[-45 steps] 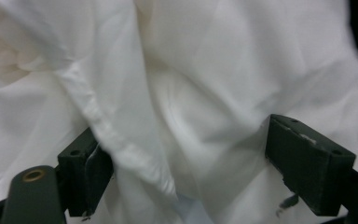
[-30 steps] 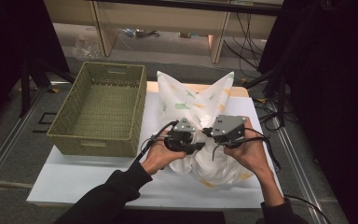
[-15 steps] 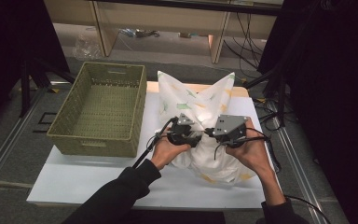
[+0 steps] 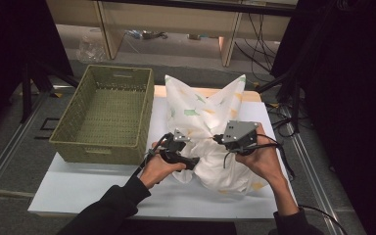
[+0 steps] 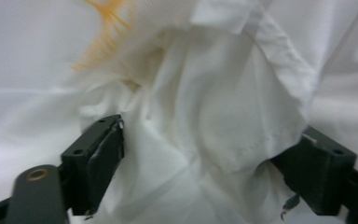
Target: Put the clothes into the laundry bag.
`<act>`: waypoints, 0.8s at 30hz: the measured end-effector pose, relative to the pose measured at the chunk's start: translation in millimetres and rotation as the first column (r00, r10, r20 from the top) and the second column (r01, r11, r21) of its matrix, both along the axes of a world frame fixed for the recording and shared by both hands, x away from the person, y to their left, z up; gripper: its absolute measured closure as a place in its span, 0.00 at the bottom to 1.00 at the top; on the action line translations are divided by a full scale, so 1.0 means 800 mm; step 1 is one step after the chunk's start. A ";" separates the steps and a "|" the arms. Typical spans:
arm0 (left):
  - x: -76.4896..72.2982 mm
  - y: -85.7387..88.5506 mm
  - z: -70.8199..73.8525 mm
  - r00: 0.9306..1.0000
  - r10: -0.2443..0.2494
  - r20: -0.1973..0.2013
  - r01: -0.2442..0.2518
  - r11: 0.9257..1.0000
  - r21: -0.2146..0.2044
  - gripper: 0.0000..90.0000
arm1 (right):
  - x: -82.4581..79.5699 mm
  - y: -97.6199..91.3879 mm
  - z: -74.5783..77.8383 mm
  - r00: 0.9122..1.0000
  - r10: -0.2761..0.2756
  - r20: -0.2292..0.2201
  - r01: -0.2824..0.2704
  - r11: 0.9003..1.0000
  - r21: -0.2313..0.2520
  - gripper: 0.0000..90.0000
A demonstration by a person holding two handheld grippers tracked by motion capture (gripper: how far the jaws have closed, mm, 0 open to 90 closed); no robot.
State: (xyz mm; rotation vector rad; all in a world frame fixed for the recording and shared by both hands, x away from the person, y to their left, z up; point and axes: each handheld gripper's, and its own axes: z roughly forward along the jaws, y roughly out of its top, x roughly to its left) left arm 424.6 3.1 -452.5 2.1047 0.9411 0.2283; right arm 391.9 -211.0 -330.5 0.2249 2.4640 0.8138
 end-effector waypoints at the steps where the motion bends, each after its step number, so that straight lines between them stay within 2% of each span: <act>1: 0.004 -0.003 -0.004 1.000 0.003 -0.009 -0.003 1.000 -0.005 0.20 | 0.001 0.000 0.000 1.000 0.006 0.006 -0.005 1.000 -0.008 1.00; 2: 0.009 -0.004 -0.006 0.999 -0.021 -0.036 0.020 1.000 -0.015 0.22 | 0.000 0.001 -0.001 1.000 0.003 -0.009 -0.003 1.000 0.003 1.00; 3: 0.013 -0.006 -0.009 0.997 -0.039 -0.067 0.034 0.997 -0.074 0.32 | 0.000 0.002 -0.002 1.000 0.004 -0.011 -0.004 1.000 0.002 1.00; 4: 0.015 -0.009 -0.011 0.994 -0.061 -0.096 0.048 0.989 -0.138 0.45 | 0.000 0.003 -0.003 1.000 0.006 -0.007 -0.006 1.000 -0.003 1.00; 5: 0.016 -0.010 -0.011 0.991 -0.083 -0.103 0.064 0.982 -0.175 0.59 | 0.002 0.002 -0.002 1.000 0.012 0.009 -0.011 0.999 -0.031 1.00; 6: 0.014 -0.011 -0.010 0.991 -0.098 -0.095 0.077 0.976 -0.206 0.72 | 0.001 0.003 -0.003 1.000 0.006 0.008 -0.006 1.000 -0.022 1.00; 8: 0.009 -0.011 -0.001 0.989 -0.127 -0.070 0.107 0.967 -0.232 0.83 | 0.004 0.004 -0.005 1.000 0.016 0.012 -0.016 1.000 -0.019 1.00; 10: 0.004 -0.013 0.010 0.988 -0.148 -0.054 0.128 0.956 -0.265 0.86 | 0.003 0.002 -0.008 1.000 -0.007 -0.005 0.007 1.000 -0.003 1.00; 12: 0.000 -0.017 0.020 0.987 -0.158 -0.032 0.143 0.950 -0.279 0.87 | 0.004 0.002 -0.009 1.000 -0.008 -0.004 0.008 1.000 0.004 1.00; 13: -0.001 -0.019 0.024 0.987 -0.159 -0.017 0.148 0.950 -0.274 0.87 | 0.004 0.001 -0.007 1.000 0.001 0.014 -0.001 1.000 -0.009 1.00; 15: 0.001 -0.025 0.029 0.989 -0.149 0.002 0.144 0.953 -0.266 0.88 | 0.001 0.000 -0.002 1.000 0.007 0.019 -0.007 1.000 0.004 1.00; 16: 0.004 -0.026 0.030 0.990 -0.140 -0.005 0.133 0.952 -0.276 0.88 | 0.000 -0.001 0.001 1.000 0.007 0.025 -0.007 1.000 0.002 1.00; 17: 0.007 -0.028 0.031 0.994 -0.110 -0.014 0.101 0.954 -0.283 0.88 | -0.002 -0.001 0.003 1.000 0.007 0.016 -0.007 1.000 0.014 1.00; 18: 0.012 -0.029 0.032 0.995 -0.102 -0.022 0.092 0.954 -0.286 0.88 | -0.004 -0.002 0.005 1.000 0.014 0.010 -0.015 1.000 0.020 1.00; 20: 0.023 -0.030 0.031 0.999 -0.043 -0.024 0.034 0.961 -0.276 0.88 | -0.006 -0.003 0.008 1.000 0.030 0.006 -0.030 0.999 0.025 1.00; 21: 0.029 -0.031 0.028 1.000 -0.024 -0.017 0.018 0.966 -0.257 0.87 | -0.006 -0.003 0.009 0.999 0.046 0.015 -0.047 0.999 0.022 1.00; 22: 0.036 -0.031 0.023 1.000 0.001 -0.022 -0.006 0.969 -0.246 0.87 | -0.008 -0.003 0.009 0.999 0.041 0.005 -0.041 0.999 0.022 1.00; 23: 0.043 -0.029 0.017 0.999 0.025 -0.048 -0.037 0.966 -0.257 0.86 | -0.010 -0.002 0.010 0.999 0.044 -0.008 -0.044 0.999 0.020 1.00; 24: 0.050 -0.027 0.010 0.996 0.039 -0.080 -0.060 0.955 -0.290 0.84 | -0.010 -0.003 0.009 0.999 0.036 -0.002 -0.036 0.999 0.005 1.00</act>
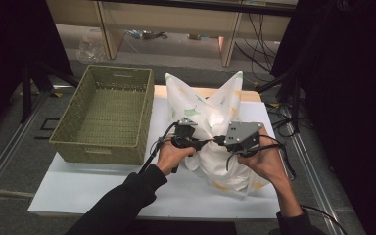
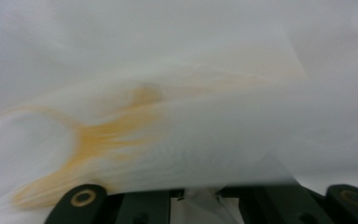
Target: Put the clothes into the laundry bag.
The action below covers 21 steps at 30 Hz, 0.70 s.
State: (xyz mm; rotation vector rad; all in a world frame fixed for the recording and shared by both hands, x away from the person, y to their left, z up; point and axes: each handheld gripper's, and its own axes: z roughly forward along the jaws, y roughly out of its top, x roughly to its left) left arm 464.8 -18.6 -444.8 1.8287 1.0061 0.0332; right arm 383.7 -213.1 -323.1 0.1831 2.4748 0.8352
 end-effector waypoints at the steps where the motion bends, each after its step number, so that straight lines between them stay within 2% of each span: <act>1: 0.002 0.001 -0.002 1.000 -0.001 -0.011 0.001 1.000 -0.017 0.82 | 0.002 0.000 -0.002 1.000 -0.009 0.005 0.009 1.000 -0.018 1.00; 3: 0.000 0.004 -0.002 1.000 -0.021 -0.017 0.021 1.000 -0.006 0.76 | 0.005 -0.001 -0.007 1.000 -0.026 0.005 0.026 0.999 -0.022 1.00; 5: -0.008 0.009 0.004 1.000 -0.027 0.002 0.027 0.999 0.028 0.63 | 0.009 -0.003 -0.010 1.000 -0.027 -0.002 0.027 0.999 -0.020 1.00; 7: -0.020 0.020 0.010 0.998 -0.055 0.007 0.055 0.997 0.049 0.49 | 0.009 -0.003 -0.011 0.999 -0.037 -0.014 0.037 0.999 -0.005 1.00; 9: -0.033 0.035 0.016 0.999 -0.052 -0.004 0.052 0.998 0.022 0.41 | 0.009 -0.004 -0.010 0.999 -0.032 -0.015 0.032 0.999 -0.004 1.00; 12: -0.052 0.050 0.024 0.996 -0.084 0.013 0.084 0.995 0.045 0.32 | 0.010 -0.004 -0.010 0.999 -0.033 -0.013 0.033 0.999 -0.001 1.00; 13: -0.058 0.053 0.025 0.993 -0.118 0.015 0.117 0.991 0.068 0.29 | 0.010 -0.003 -0.011 0.999 -0.033 -0.016 0.033 0.999 -0.002 1.00; 14: -0.066 0.052 0.023 0.989 -0.145 0.036 0.141 0.986 0.094 0.26 | 0.011 -0.002 -0.011 0.999 -0.037 -0.012 0.037 0.999 -0.002 1.00; 16: -0.075 0.050 0.017 0.973 -0.223 0.060 0.211 0.963 0.166 0.22 | 0.012 -0.002 -0.011 0.999 -0.035 0.003 0.035 0.999 -0.022 1.00; 17: -0.078 0.047 0.011 0.977 -0.212 0.036 0.203 0.966 0.158 0.21 | 0.011 -0.001 -0.011 0.999 -0.038 -0.004 0.038 0.999 -0.013 1.00; 20: -0.076 0.034 -0.004 0.972 -0.233 -0.019 0.234 0.965 0.121 0.18 | 0.010 0.001 -0.013 0.999 -0.038 -0.017 0.037 0.999 -0.004 1.00; 21: -0.075 0.027 -0.009 0.972 -0.233 -0.037 0.236 0.967 0.095 0.18 | 0.010 0.001 -0.013 0.999 -0.034 -0.019 0.034 0.999 -0.005 1.00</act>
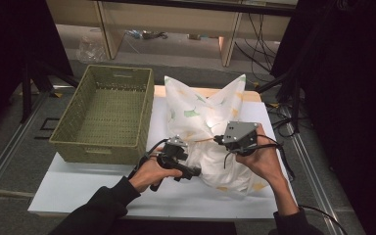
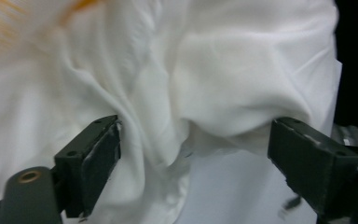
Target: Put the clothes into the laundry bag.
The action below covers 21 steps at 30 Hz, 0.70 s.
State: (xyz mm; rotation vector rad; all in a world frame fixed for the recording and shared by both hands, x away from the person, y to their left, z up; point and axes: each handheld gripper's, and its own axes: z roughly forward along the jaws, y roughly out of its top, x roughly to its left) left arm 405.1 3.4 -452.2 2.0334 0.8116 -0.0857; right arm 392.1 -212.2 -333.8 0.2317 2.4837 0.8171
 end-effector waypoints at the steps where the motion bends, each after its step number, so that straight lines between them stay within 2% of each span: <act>1: 0.003 -0.006 -0.004 1.000 -0.010 -0.019 0.010 1.000 -0.016 0.18 | 0.001 0.000 0.000 1.000 -0.004 0.011 0.004 1.000 -0.008 1.00; 2: 0.007 -0.010 -0.006 1.000 -0.021 -0.017 0.020 1.000 -0.013 0.18 | 0.000 0.001 -0.001 1.000 0.000 0.000 0.000 1.000 -0.008 1.00; 4: 0.015 -0.018 -0.008 1.000 -0.007 -0.014 0.007 1.000 -0.008 0.22 | 0.002 0.002 -0.003 1.000 0.001 0.014 -0.001 1.000 -0.021 1.00; 5: 0.018 -0.022 -0.008 1.000 -0.001 -0.012 0.001 0.999 -0.033 0.33 | 0.003 0.001 -0.003 1.000 0.004 0.023 -0.003 0.999 -0.043 1.00; 6: 0.020 -0.025 -0.006 1.000 -0.002 0.005 0.002 0.999 -0.040 0.52 | 0.002 0.002 -0.004 1.000 0.003 0.016 -0.003 0.999 -0.036 1.00; 7: 0.022 -0.029 -0.005 1.000 0.004 0.013 -0.004 0.999 -0.040 0.66 | 0.002 0.003 -0.004 1.000 -0.003 0.008 0.003 0.999 -0.036 1.00; 8: 0.024 -0.032 -0.002 1.000 0.005 0.020 -0.005 0.999 -0.044 0.77 | 0.002 0.003 -0.005 1.000 0.001 0.008 0.000 1.000 -0.027 1.00; 10: 0.026 -0.037 0.005 0.999 0.004 0.032 -0.001 0.997 -0.077 0.86 | 0.003 0.001 -0.003 1.000 0.012 0.018 -0.011 0.999 -0.042 1.00; 11: 0.027 -0.038 0.013 0.999 0.001 0.044 0.003 0.997 -0.081 0.87 | 0.002 0.001 -0.002 1.000 0.015 0.013 -0.015 1.000 -0.023 1.00; 12: 0.028 -0.040 0.020 0.998 0.025 0.057 -0.019 0.995 -0.096 0.88 | 0.001 -0.001 0.001 1.000 0.021 0.020 -0.020 1.000 -0.020 1.00; 13: 0.031 -0.040 0.028 0.997 0.034 0.065 -0.027 0.993 -0.116 0.88 | -0.002 -0.001 0.003 1.000 0.008 0.008 -0.008 1.000 -0.006 1.00; 14: 0.036 -0.040 0.037 0.995 0.063 0.074 -0.053 0.989 -0.135 0.88 | -0.004 -0.002 0.006 1.000 0.004 0.002 -0.004 1.000 0.010 1.00; 15: 0.041 -0.040 0.041 0.992 0.093 0.082 -0.080 0.986 -0.143 0.88 | -0.005 -0.003 0.011 0.999 0.030 0.011 -0.031 0.999 0.015 1.00; 16: 0.046 -0.040 0.043 0.990 0.111 0.083 -0.097 0.984 -0.148 0.88 | -0.009 -0.004 0.014 1.000 0.014 -0.001 -0.014 1.000 0.023 1.00; 18: 0.062 -0.043 0.036 0.984 0.159 0.082 -0.146 0.979 -0.146 0.88 | -0.010 -0.005 0.016 1.000 0.022 0.002 -0.022 1.000 0.019 1.00; 19: 0.069 -0.044 0.031 0.981 0.177 0.077 -0.165 0.976 -0.144 0.86 | -0.010 -0.005 0.016 1.000 0.027 0.003 -0.028 0.999 0.017 1.00; 21: 0.087 -0.047 0.014 0.983 0.181 -0.015 -0.182 0.974 -0.132 0.79 | -0.008 -0.004 0.012 1.000 0.013 -0.002 -0.013 1.000 -0.006 1.00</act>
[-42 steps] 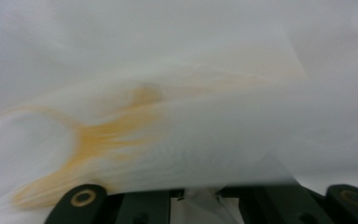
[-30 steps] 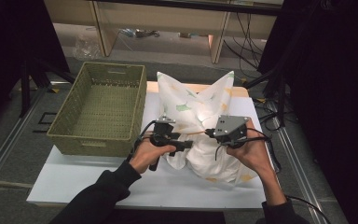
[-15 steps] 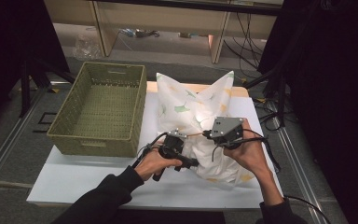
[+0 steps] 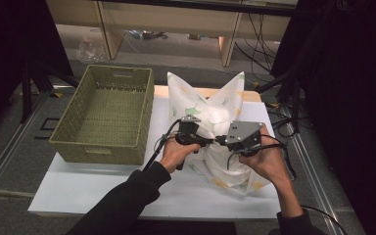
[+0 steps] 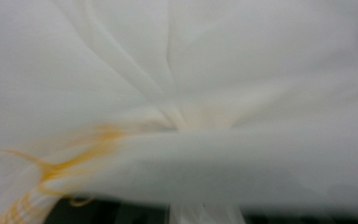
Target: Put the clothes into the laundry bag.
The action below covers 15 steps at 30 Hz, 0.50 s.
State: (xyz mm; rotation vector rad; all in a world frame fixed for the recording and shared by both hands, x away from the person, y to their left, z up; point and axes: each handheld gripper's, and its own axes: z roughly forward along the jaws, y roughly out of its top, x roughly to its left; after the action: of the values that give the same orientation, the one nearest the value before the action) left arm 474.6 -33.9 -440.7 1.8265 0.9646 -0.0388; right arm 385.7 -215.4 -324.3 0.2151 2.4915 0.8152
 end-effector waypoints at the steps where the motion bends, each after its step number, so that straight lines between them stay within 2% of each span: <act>1: 0.005 0.001 -0.005 1.000 0.002 -0.025 -0.003 1.000 -0.006 0.77 | 0.002 0.000 -0.003 1.000 0.001 0.005 -0.001 1.000 -0.012 1.00; 2: 0.005 0.003 -0.007 1.000 0.008 -0.011 -0.008 1.000 -0.002 0.74 | 0.005 0.002 -0.007 1.000 0.007 0.008 -0.007 1.000 -0.020 1.00; 3: 0.002 0.005 -0.006 1.000 0.014 0.015 -0.014 1.000 0.010 0.70 | 0.007 0.000 -0.011 1.000 -0.012 0.004 0.012 0.999 -0.039 1.00; 4: -0.003 0.009 -0.004 1.000 0.006 0.022 -0.007 1.000 0.024 0.65 | 0.009 0.000 -0.014 1.000 -0.019 -0.005 0.018 0.999 -0.039 1.00; 6: -0.014 0.019 0.001 1.000 -0.018 0.010 0.018 0.999 0.050 0.52 | 0.014 -0.002 -0.015 1.000 0.014 0.014 -0.013 0.999 -0.038 1.00; 8: -0.029 0.032 0.008 0.999 -0.049 0.008 0.048 0.995 0.086 0.42 | 0.013 -0.003 -0.014 1.000 0.006 0.005 -0.006 0.999 -0.033 1.00; 10: -0.044 0.047 0.016 0.996 -0.072 0.055 0.064 0.989 0.131 0.31 | 0.015 -0.002 -0.014 1.000 0.024 0.019 -0.023 0.999 -0.033 1.00; 12: -0.058 0.063 0.019 0.991 -0.089 0.103 0.070 0.983 0.168 0.27 | 0.010 0.000 -0.015 1.000 -0.018 -0.009 0.018 1.000 -0.023 1.00; 14: -0.063 0.077 0.016 0.991 -0.070 0.113 0.048 0.982 0.185 0.24 | 0.009 0.001 -0.015 1.000 -0.019 -0.008 0.018 0.999 -0.028 1.00; 15: -0.064 0.082 0.012 0.993 -0.053 0.102 0.030 0.975 0.219 0.23 | 0.009 0.002 -0.015 1.000 -0.023 -0.017 0.023 1.000 -0.016 1.00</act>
State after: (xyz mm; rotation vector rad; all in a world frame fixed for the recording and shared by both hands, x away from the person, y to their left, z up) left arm 423.6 32.0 -430.8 2.0271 0.8827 0.1428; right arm 392.6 -213.5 -336.2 0.2457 2.5058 0.7869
